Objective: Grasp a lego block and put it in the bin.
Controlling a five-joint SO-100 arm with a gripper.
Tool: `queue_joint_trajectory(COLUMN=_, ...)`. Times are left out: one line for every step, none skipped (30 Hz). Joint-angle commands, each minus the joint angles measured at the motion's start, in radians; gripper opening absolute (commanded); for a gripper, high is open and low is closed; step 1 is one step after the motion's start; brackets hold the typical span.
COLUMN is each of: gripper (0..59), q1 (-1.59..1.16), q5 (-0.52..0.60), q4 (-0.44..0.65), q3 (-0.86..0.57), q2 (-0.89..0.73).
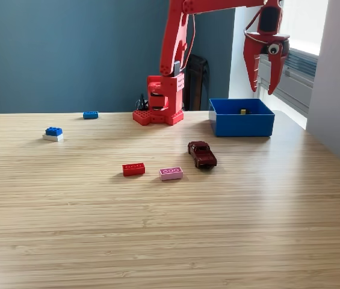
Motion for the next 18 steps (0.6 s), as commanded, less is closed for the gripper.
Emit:
queue_joint_trajectory(gripper=13.1, q1=0.249, q5=0.003, q4=0.011, q3=-0.083, q2=0.087)
queue_joint_trajectory(gripper=13.1, q1=0.293, q5=0.002, q4=0.011, q3=-0.08, q2=0.087)
queue_joint_trajectory(gripper=13.0, q1=0.339, q5=-0.003, q4=0.011, q3=-0.074, q2=0.087)
queue_joint_trajectory(gripper=13.0, q1=0.379, q5=-0.008, q4=0.009, q3=-0.064, q2=0.087)
queue_joint_trajectory(gripper=13.1, q1=0.417, q5=-0.017, q4=0.008, q3=-0.051, q2=0.086)
queue_joint_trajectory(gripper=13.3, q1=0.451, q5=-0.031, q4=0.008, q3=-0.035, q2=0.086)
queue_joint_trajectory(gripper=13.3, q1=0.479, q5=-0.048, q4=0.008, q3=-0.02, q2=0.086)
queue_joint_trajectory(gripper=13.2, q1=0.505, q5=-0.063, q4=0.008, q3=-0.006, q2=0.086)
queue_joint_trajectory(gripper=13.1, q1=0.529, q5=-0.077, q4=0.008, q3=0.003, q2=0.086)
queue_joint_trajectory(gripper=13.2, q1=0.549, q5=-0.089, q4=0.006, q3=0.011, q2=0.086)
queue_joint_trajectory(gripper=13.3, q1=0.566, q5=-0.097, q4=0.003, q3=0.017, q2=0.086)
queue_joint_trajectory(gripper=13.4, q1=0.581, q5=-0.1, q4=-0.003, q3=0.02, q2=0.086)
queue_joint_trajectory(gripper=13.6, q1=0.591, q5=-0.101, q4=-0.008, q3=0.023, q2=0.086)
queue_joint_trajectory(gripper=13.9, q1=0.597, q5=-0.101, q4=-0.011, q3=0.028, q2=0.086)
queue_joint_trajectory(gripper=14.1, q1=0.6, q5=-0.103, q4=-0.015, q3=0.032, q2=0.086)
queue_joint_trajectory(gripper=14.1, q1=0.6, q5=-0.103, q4=-0.017, q3=0.037, q2=0.086)
queue_joint_trajectory(gripper=14.1, q1=0.598, q5=-0.103, q4=-0.02, q3=0.043, q2=0.086)
queue_joint_trajectory(gripper=14.2, q1=0.597, q5=-0.101, q4=-0.025, q3=0.046, q2=0.086)
